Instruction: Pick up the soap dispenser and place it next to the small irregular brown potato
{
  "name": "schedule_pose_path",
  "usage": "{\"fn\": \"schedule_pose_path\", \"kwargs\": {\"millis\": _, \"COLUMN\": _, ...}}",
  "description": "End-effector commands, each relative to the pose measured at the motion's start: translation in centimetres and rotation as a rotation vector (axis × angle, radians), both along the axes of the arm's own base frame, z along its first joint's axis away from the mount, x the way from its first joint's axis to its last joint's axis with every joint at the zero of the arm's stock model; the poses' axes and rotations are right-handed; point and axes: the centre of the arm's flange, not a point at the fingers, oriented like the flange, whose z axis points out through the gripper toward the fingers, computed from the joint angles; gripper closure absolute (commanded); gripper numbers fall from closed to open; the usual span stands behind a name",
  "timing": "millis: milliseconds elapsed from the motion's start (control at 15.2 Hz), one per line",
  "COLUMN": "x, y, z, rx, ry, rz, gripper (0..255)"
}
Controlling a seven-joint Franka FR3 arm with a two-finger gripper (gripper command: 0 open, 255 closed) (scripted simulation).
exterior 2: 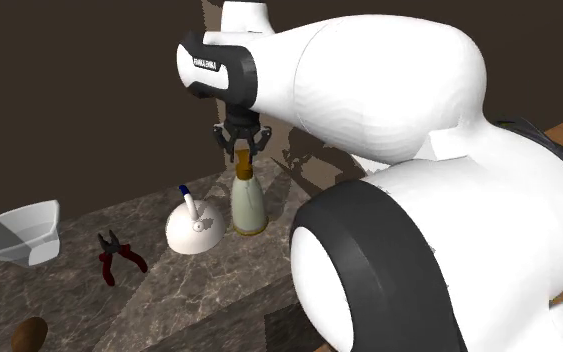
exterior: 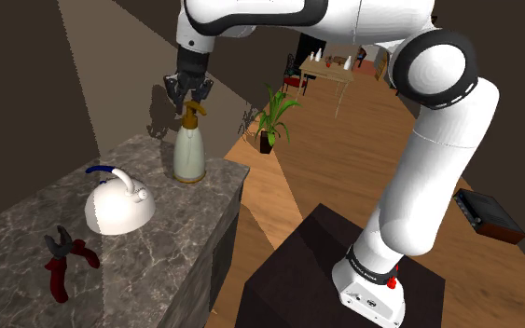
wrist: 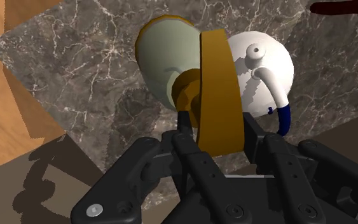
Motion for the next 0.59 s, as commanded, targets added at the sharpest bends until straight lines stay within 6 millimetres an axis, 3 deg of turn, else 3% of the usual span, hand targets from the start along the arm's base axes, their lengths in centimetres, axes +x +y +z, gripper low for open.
{"fn": "schedule_pose_path", "kwargs": {"millis": 0, "x": -1.4, "y": 2.0, "z": 0.2, "rx": 0.0, "ry": 0.0, "rz": -0.001, "gripper": 255}}
{"fn": "schedule_pose_path", "kwargs": {"millis": 528, "x": -7.5, "y": 10.7, "z": 0.2, "rx": 0.0, "ry": 0.0, "rz": -0.001, "gripper": 255}}
